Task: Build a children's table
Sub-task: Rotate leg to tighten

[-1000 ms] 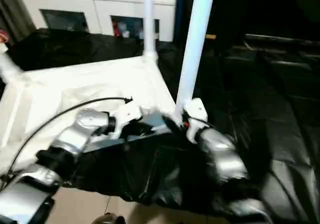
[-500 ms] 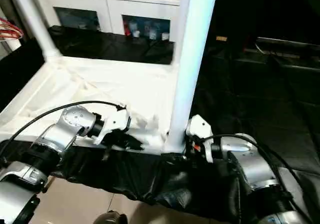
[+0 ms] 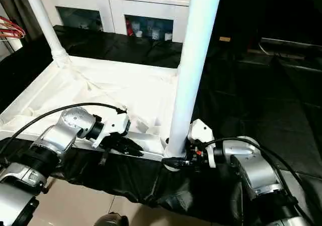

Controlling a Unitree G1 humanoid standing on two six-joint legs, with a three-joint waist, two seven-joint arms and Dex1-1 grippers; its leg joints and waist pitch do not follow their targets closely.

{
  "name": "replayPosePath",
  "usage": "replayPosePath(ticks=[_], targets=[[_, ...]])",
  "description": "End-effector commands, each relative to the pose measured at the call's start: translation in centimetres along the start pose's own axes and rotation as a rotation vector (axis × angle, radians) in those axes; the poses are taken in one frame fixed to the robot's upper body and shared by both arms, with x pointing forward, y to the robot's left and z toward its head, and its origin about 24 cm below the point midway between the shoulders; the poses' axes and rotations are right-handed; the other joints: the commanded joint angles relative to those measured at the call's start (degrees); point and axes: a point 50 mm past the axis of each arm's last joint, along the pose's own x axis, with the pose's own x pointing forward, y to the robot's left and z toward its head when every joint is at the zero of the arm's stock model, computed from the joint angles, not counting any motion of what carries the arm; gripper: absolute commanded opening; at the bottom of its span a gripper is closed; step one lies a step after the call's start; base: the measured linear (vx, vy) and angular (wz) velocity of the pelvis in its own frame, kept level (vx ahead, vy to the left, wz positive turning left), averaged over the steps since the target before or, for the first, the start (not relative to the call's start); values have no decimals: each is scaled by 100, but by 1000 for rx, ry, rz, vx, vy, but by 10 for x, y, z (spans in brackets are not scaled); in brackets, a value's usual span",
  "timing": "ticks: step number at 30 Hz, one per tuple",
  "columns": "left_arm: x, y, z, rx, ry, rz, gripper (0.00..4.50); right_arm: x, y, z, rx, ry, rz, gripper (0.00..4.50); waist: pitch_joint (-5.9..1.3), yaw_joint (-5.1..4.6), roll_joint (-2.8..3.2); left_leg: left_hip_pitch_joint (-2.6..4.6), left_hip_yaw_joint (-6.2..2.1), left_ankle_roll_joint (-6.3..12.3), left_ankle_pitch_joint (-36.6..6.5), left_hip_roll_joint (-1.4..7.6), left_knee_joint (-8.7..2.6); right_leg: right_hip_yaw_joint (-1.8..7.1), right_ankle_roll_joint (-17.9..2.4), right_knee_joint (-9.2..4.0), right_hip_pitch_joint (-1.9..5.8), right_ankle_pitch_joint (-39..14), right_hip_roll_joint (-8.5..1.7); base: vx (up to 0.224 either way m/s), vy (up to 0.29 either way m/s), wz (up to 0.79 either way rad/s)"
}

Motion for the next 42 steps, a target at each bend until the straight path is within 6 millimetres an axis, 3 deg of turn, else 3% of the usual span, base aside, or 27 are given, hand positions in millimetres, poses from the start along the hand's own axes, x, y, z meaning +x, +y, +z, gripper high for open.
replayPosePath(ticks=[1, 2, 3, 4, 7, 10, 11, 13, 17, 18, 20, 27, 33, 35, 39, 42], targets=[[9, 16, 21, 19, -71, 155, 0, 22, 2, 5, 21, -79, -47, 275, -441, -40, -65, 134, -72, 94, -1788, 243, -408, 258, -1115, -384, 230, -2077, -406, 0, 0, 0], [9, 16, 21, 19, -71, 155, 0, 22, 2, 5, 21, -79, -47, 275, -441, -40, -65, 134, -72, 94, -1788, 243, -408, 258, -1115, -384, 230, -2077, -406, 0, 0, 0], [13, 21, 25, 7, -83, 209, 0, 28, -6, 4, 56, -103, -159, 275, -441, -50, -71, 125, -90, 54, -1800, 234, -415, 247, -989, -410, 256, -2307, -420, 0, 0, 0], [16, 23, 27, 1, -87, 240, 0, 32, -11, 2, 82, -106, -233, 275, -425, -100, -60, 136, -94, -8, -1896, 226, -426, 241, -972, -431, 216, -2423, -409, 0, 0, 0], [24, 26, 31, -10, -93, 281, 0, 40, -18, -3, 123, -103, -364, 274, -426, -171, -63, 144, -118, -79, -2033, 212, -437, 216, -854, -464, 237, -2604, -416, 0, 0, 0], [30, 28, 34, -22, -100, 313, 0, 46, -23, -6, 153, -98, -457, 274, -424, -225, -57, 142, -113, -67, -2049, 200, -430, 221, -860, -476, 228, -2577, -410, 0, 0, 0], [37, 31, 37, -41, -105, 361, 0, 54, -30, -10, 205, -90, -599, 274, -420, -242, -41, 140, -105, -76, -2040, 199, -431, 228, -865, -475, 209, -2562, -407, 0, 0, 0], [43, 33, 40, -48, -103, 407, 0, 62, -35, -13, 272, -87, -713, 274, -430, -267, -38, 170, -114, -116, -2116, 189, -432, 212, -834, -492, 207, -2635, -394, 0, 0, 0], [53, 34, 47, -62, -129, 433, 0, 74, -35, -11, 278, -120, -780, 274, -434, -313, -31, 172, -111, -111, -2154, 194, -431, 226, -874, -491, 200, -2479, -407, 0, 0, 0], [55, 32, 48, -70, -142, 427, 0, 76, -35, -10, 272, -132, -799, 330, -443, -327, -49, 140, -105, -52, -2055, 192, -439, 231, -909, -462, 229, -2226, -380, 0, 0, 0], [57, 31, 48, -75, -149, 421, 0, 76, -35, -9, 275, -141, -810, 344, -457, -320, -37, 140, -93, 1, -1928, 193, -429, 244, -992, -432, 231, -1958, -378, 0, 0, 0], [52, 21, 38, -25, -134, 337, 0, 76, -28, 0, 187, -173, -665, 389, -469, -318, -19, 100, -83, 141, -1704, 194, -419, 248, -1120, -365, 287, -1487, -366, 0, 0, 0], [36, 14, 26, 27, -77, 232, 0, 56, -11, 3, 90, -177, -350, 389, -472, -276, -18, 109, -60, 324, -1543, 218, -391, 253, -1244, -328, 300, -1148, -344, 0, 0, 0], [33, 13, 25, 31, -70, 218, 0, 51, -8, 2, 82, -169, -300, 389, -466, -248, -15, 102, -57, 334, -1602, 230, -398, 254, -1235, -328, 292, -1276, -355, 0, 0, 0], [19, 11, 19, 42, -56, 150, 0, 27, 0, -1, 28, -95, -119, 389, -451, -124, -13, 154, -51, 270, -1851, 252, -403, 262, -1127, -389, 259, -1848, -369, 0, 0, 0], [12, 9, 16, 55, -38, 110, 0, 16, 2, -2, 21, -50, -33, 389, -441, -96, -21, 152, -65, 192, -1966, 256, -416, 261, -1065, -411, 250, -2100, -381, 0, 0, 0]])
